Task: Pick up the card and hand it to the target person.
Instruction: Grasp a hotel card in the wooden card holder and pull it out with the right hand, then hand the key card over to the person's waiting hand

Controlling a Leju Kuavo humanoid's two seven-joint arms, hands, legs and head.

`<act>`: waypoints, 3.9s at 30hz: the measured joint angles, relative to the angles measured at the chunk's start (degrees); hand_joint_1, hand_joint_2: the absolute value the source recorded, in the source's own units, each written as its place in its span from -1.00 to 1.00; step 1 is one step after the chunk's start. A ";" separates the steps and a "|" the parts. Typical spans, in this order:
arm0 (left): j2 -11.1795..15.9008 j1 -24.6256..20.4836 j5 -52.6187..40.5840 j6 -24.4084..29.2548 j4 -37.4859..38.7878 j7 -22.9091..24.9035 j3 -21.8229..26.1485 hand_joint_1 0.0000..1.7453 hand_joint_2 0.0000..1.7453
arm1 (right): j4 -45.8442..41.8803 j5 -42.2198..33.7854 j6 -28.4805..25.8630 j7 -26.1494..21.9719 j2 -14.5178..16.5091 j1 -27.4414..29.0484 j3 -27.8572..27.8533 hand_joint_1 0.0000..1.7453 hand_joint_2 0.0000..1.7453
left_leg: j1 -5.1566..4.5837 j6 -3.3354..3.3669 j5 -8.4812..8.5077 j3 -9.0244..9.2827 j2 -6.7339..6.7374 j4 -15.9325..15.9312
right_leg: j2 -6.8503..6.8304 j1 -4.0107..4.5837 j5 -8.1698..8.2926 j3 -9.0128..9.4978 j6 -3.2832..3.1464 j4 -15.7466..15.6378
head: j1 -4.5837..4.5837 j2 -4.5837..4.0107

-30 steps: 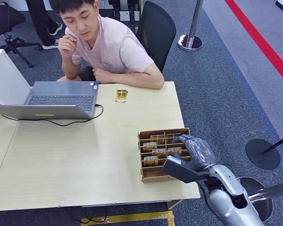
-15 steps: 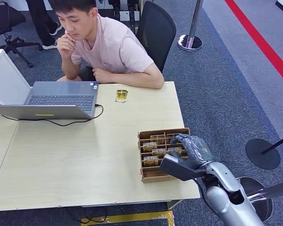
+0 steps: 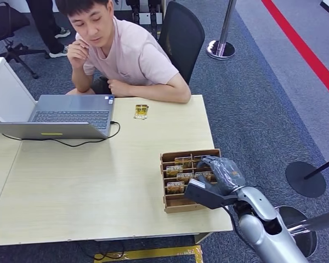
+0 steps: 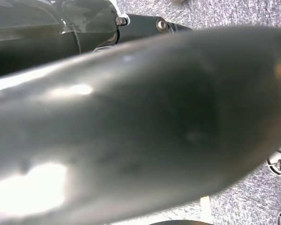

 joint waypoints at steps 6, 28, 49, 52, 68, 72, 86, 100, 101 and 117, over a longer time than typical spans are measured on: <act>0.00 0.00 0.00 -0.79 0.00 -0.35 0.00 -1.00 -1.00 | 0.17 -0.46 -0.03 0.82 -0.43 -0.27 0.80 0.20 1.00 | 0.00 0.00 0.00 0.00 0.00 0.00 | 0.00 0.00 0.00 0.00 0.00 0.00 | -0.01 0.01; 0.00 0.00 0.71 -1.70 0.00 -2.69 0.04 -1.00 1.00 | 0.62 -0.61 -0.09 1.02 -0.91 -0.42 0.96 0.14 1.00 | 0.00 0.00 0.00 0.00 0.00 0.00 | 0.00 0.00 0.00 0.00 0.00 0.00 | -0.01 0.00; 0.00 0.00 1.03 -1.70 0.00 -3.62 0.10 -1.00 1.00 | 0.95 -0.66 -0.09 1.02 -1.29 -0.52 2.58 0.24 1.00 | 0.00 0.00 0.00 0.00 0.00 0.00 | 0.00 0.00 0.00 0.00 0.00 0.00 | -0.01 0.00; 0.00 0.00 1.03 -1.70 0.00 -3.78 0.11 -1.00 1.00 | 0.95 -0.63 -0.09 1.02 -1.29 -0.52 2.62 0.56 1.00 | 0.00 0.00 0.00 0.00 0.00 0.00 | 0.00 0.00 0.00 0.00 0.00 0.00 | -0.01 0.01; 0.00 0.00 1.33 -1.83 0.00 -4.16 0.19 -1.00 1.00 | 0.95 -0.61 -0.49 1.38 -1.29 -0.52 2.66 0.68 1.00 | 0.00 0.00 0.00 0.01 0.00 0.00 | 0.00 0.00 0.00 0.00 0.00 0.00 | -0.01 -0.01; 0.00 0.00 1.38 -1.83 0.00 -4.17 0.46 -1.00 1.00 | 0.95 -0.82 -1.24 0.83 -1.29 -0.52 2.66 0.68 1.00 | 0.00 0.00 0.00 0.01 0.00 0.00 | 0.00 0.00 0.00 0.00 0.00 0.00 | -0.01 0.00; 0.00 -0.01 1.37 -1.85 0.00 -5.33 1.07 -1.00 1.00 | -4.65 -5.04 -19.32 -16.19 0.21 0.63 0.74 0.68 1.00 | 0.01 -0.01 0.00 0.01 0.01 0.00 | 0.01 0.00 0.00 -0.01 0.00 0.00 | -0.01 0.00; -0.02 -0.48 -0.75 -2.27 0.00 -5.18 0.97 -1.00 1.00 | 3.18 2.32 -26.31 -17.97 5.66 -5.86 2.67 0.68 1.00 | 0.02 0.01 0.04 0.01 0.03 -0.01 | 0.04 0.01 0.01 0.00 -0.01 0.02 | -0.01 0.00; -0.02 -0.58 -0.93 -2.28 0.01 -5.12 0.93 -1.00 1.00 | 5.24 2.99 -27.19 -18.10 6.35 -7.01 3.28 0.68 1.00 | 0.02 0.01 0.04 0.01 0.04 -0.01 | 0.05 0.01 0.01 0.00 -0.01 0.02 | -0.01 0.00; -0.13 -1.48 -2.29 -2.29 0.13 -4.34 -0.09 -1.00 1.00 | 36.51 6.51 -36.76 -18.44 17.39 -25.36 8.27 0.68 1.00 | 0.05 -0.02 0.08 0.01 0.10 0.00 | 0.14 0.03 0.04 0.00 -0.04 0.05 | -0.01 0.01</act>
